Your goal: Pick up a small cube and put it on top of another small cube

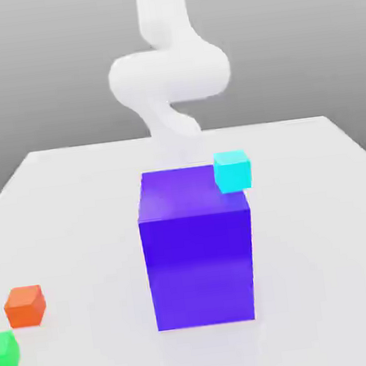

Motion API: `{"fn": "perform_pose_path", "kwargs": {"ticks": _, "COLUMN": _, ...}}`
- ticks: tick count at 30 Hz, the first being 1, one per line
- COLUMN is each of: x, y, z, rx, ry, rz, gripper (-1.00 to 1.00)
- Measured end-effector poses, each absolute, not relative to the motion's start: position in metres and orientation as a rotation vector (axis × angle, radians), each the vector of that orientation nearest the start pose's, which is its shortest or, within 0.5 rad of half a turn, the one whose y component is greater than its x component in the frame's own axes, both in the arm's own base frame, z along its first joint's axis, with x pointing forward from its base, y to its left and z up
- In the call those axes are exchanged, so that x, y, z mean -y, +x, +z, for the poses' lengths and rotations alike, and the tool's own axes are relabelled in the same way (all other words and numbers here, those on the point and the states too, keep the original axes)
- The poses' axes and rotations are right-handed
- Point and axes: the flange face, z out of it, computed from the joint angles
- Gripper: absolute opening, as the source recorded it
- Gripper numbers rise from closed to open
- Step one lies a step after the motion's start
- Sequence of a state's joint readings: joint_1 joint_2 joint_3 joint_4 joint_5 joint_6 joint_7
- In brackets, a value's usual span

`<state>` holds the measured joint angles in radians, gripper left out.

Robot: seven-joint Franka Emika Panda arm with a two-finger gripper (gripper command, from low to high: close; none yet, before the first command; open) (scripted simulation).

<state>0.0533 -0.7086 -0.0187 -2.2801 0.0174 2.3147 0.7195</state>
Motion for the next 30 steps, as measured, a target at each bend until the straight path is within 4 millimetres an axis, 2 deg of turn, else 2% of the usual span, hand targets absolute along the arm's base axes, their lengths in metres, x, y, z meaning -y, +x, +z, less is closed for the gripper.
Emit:
{"fn": "perform_pose_path", "kwargs": {"ticks": 8, "x": -0.065, "y": 0.469, "z": 0.603, "rx": -0.489, "ry": -2.751, "rz": -0.721, "gripper": 0.0}}
{"fn": "perform_pose_path", "kwargs": {"ticks": 15, "x": -0.128, "y": 0.523, "z": 0.508, "rx": -0.098, "ry": -2.885, "rz": -0.526, "gripper": 0.0}}
{"fn": "perform_pose_path", "kwargs": {"ticks": 20, "x": -0.185, "y": 0.541, "z": 0.431, "rx": 0.22, "ry": -2.943, "rz": -0.388, "gripper": 0.0}}
{"fn": "perform_pose_path", "kwargs": {"ticks": 23, "x": -0.21, "y": 0.548, "z": 0.382, "rx": 0.392, "ry": -2.966, "rz": -0.307, "gripper": 0.0}}
{"fn": "perform_pose_path", "kwargs": {"ticks": 30, "x": -0.266, "y": 0.543, "z": 0.265, "rx": 0.827, "ry": -2.973, "rz": -0.117, "gripper": 0.0}}
